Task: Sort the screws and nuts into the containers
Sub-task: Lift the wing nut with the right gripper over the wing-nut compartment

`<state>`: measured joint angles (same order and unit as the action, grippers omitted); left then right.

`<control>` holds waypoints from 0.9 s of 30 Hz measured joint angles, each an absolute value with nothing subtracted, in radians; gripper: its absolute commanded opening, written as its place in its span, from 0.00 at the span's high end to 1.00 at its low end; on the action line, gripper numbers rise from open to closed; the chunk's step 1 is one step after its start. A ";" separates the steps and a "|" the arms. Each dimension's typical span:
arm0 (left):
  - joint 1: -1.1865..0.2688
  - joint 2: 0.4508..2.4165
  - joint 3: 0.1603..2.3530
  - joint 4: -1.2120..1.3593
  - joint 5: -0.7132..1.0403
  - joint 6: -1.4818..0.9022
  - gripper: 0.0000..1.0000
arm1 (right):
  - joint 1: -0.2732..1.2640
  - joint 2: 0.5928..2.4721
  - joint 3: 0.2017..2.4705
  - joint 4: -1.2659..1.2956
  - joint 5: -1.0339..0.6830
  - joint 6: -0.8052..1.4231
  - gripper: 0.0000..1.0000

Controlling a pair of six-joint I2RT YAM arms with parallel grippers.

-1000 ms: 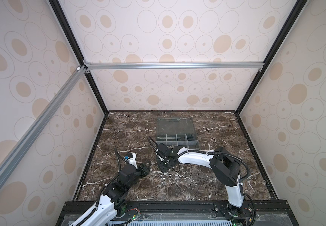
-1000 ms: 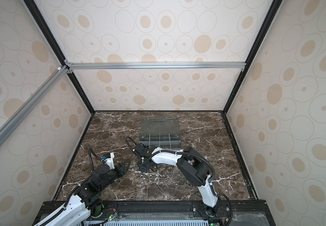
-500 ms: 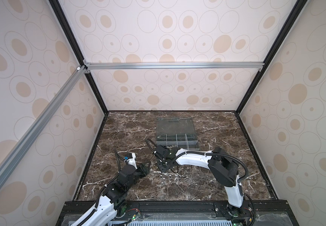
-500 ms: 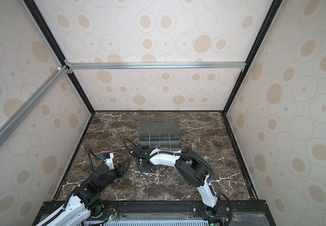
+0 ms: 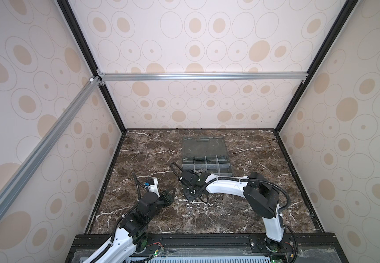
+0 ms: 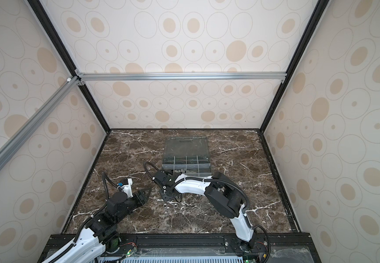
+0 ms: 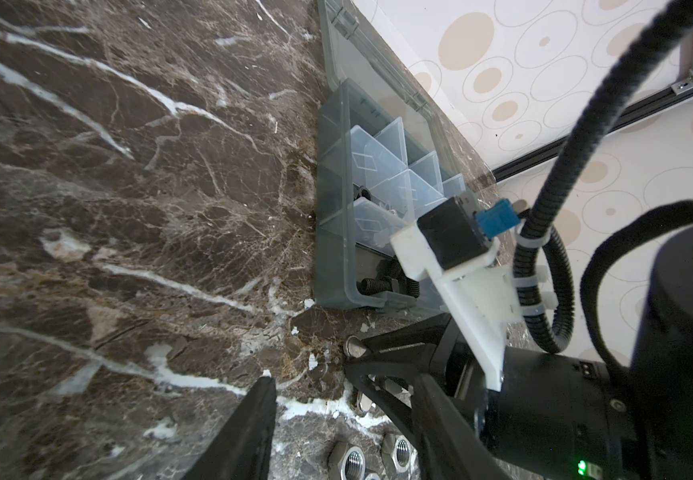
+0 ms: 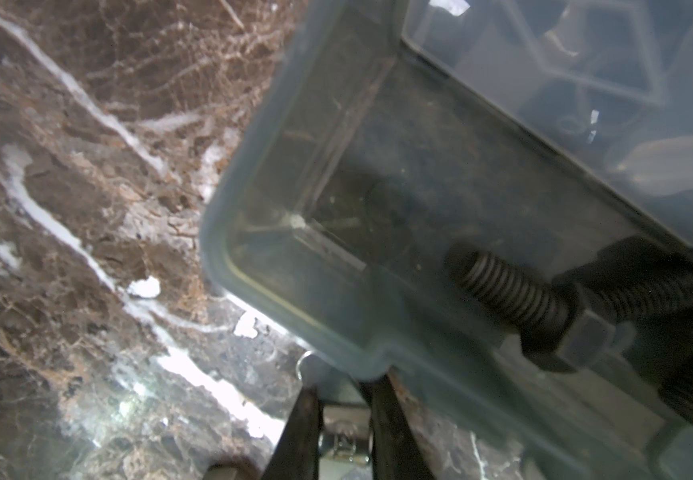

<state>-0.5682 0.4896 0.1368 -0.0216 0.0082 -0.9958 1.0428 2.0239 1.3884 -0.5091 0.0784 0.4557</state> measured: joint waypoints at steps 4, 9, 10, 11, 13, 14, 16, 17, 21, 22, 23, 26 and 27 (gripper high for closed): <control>-0.568 0.484 0.137 -0.025 0.008 -0.997 0.46 | 1.042 1.994 1.367 -0.533 0.078 0.450 0.87; -0.568 0.479 0.136 -0.027 0.008 -0.999 0.47 | 1.036 1.911 1.373 -0.573 0.094 0.413 0.87; -0.568 0.479 0.136 -0.027 0.008 -0.999 0.46 | 1.030 1.891 1.382 -0.582 0.095 0.404 0.87; -0.568 0.479 0.136 -0.027 0.008 -0.999 0.46 | 1.023 1.874 1.391 -0.587 0.095 0.395 0.87; -0.568 0.479 0.136 -0.028 0.008 -0.999 0.46 | 0.994 1.841 1.417 -0.591 0.095 0.375 0.86; -0.568 0.479 0.136 -0.028 0.008 -0.999 0.47 | 0.978 1.829 1.429 -0.592 0.095 0.367 0.86; -0.568 0.479 0.136 -0.028 0.008 -0.999 0.47 | 0.928 1.818 1.465 -0.593 0.094 0.345 0.86; -0.568 0.479 0.136 -0.027 0.009 -0.999 0.47 | 0.907 1.818 1.481 -0.595 0.094 0.338 0.87; -0.568 0.483 0.135 -0.025 0.009 -0.999 0.46 | 0.809 1.839 1.556 -0.609 0.086 0.308 0.86; -0.568 0.484 0.135 -0.024 0.009 -0.999 0.46 | 0.788 1.854 1.578 -0.610 0.087 0.303 0.86; -0.568 0.484 0.135 -0.024 0.010 -0.999 0.47 | 0.772 1.871 1.598 -0.611 0.085 0.298 0.86; -0.568 0.485 0.134 -0.023 0.014 -0.999 0.47 | 0.741 1.937 1.655 -0.618 0.083 0.286 0.86; -0.568 0.486 0.134 -0.023 0.015 -0.999 0.46 | 0.736 1.962 1.671 -0.623 0.083 0.283 0.86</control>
